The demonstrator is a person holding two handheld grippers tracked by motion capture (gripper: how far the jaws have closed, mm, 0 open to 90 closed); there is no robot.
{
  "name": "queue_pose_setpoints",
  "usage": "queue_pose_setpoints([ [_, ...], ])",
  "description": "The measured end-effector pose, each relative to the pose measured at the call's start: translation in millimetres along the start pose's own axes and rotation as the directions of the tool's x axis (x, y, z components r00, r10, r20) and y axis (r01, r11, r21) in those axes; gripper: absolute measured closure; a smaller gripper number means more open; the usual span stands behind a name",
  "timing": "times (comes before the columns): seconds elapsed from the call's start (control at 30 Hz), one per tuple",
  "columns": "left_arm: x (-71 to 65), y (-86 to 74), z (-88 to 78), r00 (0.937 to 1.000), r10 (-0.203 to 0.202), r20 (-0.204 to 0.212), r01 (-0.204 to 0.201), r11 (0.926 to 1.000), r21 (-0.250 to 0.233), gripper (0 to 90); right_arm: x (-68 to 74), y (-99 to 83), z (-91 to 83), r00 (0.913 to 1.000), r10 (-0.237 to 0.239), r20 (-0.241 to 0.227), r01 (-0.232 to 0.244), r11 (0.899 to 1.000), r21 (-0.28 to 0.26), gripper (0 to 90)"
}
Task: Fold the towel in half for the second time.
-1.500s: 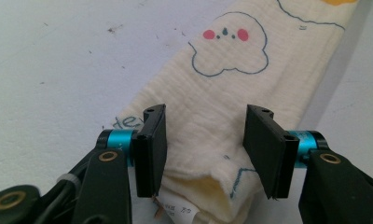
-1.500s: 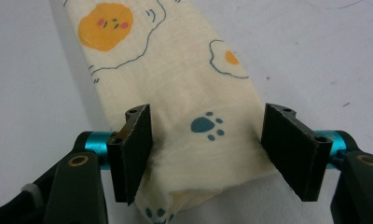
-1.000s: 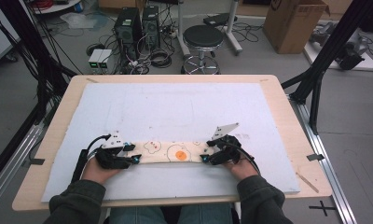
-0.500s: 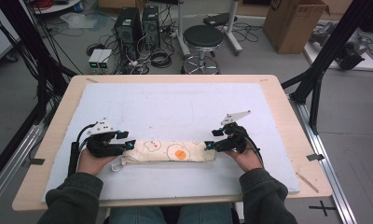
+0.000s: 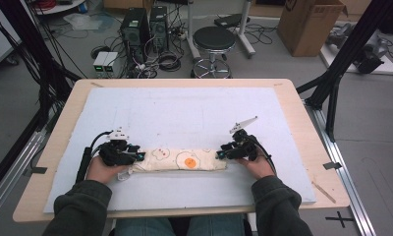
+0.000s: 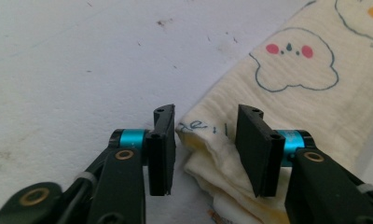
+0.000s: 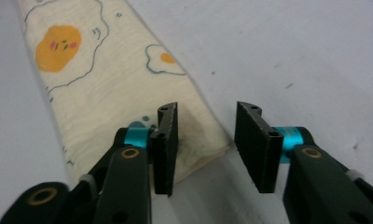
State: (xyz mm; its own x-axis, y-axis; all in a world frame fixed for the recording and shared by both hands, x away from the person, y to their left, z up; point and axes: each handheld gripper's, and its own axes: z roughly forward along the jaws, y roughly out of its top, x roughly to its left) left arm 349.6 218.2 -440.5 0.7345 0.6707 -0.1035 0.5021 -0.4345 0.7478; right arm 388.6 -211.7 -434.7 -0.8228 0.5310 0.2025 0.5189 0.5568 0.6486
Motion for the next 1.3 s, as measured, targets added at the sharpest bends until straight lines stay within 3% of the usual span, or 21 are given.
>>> queue_pose_setpoints([
  [0.17, -1.8, -0.2, 0.0, 0.9996, 0.012, 0.025, -0.012, 0.9999, -0.001, 74.7, 1.9, 0.4, 1.8, 0.9992, -0.008, -0.038, 0.009, 1.000, 0.005, 79.3],
  [0.3, -3.6, 0.8, -1.0, 0.9994, 0.030, 0.015, -0.030, 0.9996, -0.004, 81.8, 3.4, 1.6, 0.9, 0.9989, -0.025, -0.038, 0.025, 1.000, 0.009, 83.6],
  [0.63, 3.8, 8.3, 1.1, 0.9996, -0.010, -0.027, 0.008, 0.9967, -0.081, 82.8, -3.1, 20.3, -12.8, 0.9984, -0.054, 0.016, 0.054, 0.998, 0.009, 83.9],
  [0.9, 12.0, 31.6, 11.9, 0.9980, -0.019, -0.060, 0.012, 0.9928, -0.119, 82.7, -19.4, 31.4, -18.9, 0.9956, -0.041, 0.085, 0.041, 0.999, -0.003, 83.7],
  [0.93, 14.1, 32.9, 14.2, 0.9977, -0.034, -0.059, 0.026, 0.9915, -0.128, 82.7, -22.9, 32.5, -19.1, 0.9959, -0.032, 0.085, 0.033, 0.999, -0.009, 83.6],
  [1.07, 20.7, 36.0, 23.8, 0.9961, -0.039, -0.080, 0.029, 0.9929, -0.115, 82.3, -34.2, 33.8, -15.6, 0.9949, -0.004, 0.101, 0.008, 0.999, -0.038, 83.3],
  [1.3, 27.4, 34.7, 33.9, 0.9942, -0.062, -0.088, 0.054, 0.9945, -0.090, 80.3, -43.8, 32.7, -3.1, 0.9923, 0.011, 0.123, -0.008, 1.000, -0.026, 80.9],
])
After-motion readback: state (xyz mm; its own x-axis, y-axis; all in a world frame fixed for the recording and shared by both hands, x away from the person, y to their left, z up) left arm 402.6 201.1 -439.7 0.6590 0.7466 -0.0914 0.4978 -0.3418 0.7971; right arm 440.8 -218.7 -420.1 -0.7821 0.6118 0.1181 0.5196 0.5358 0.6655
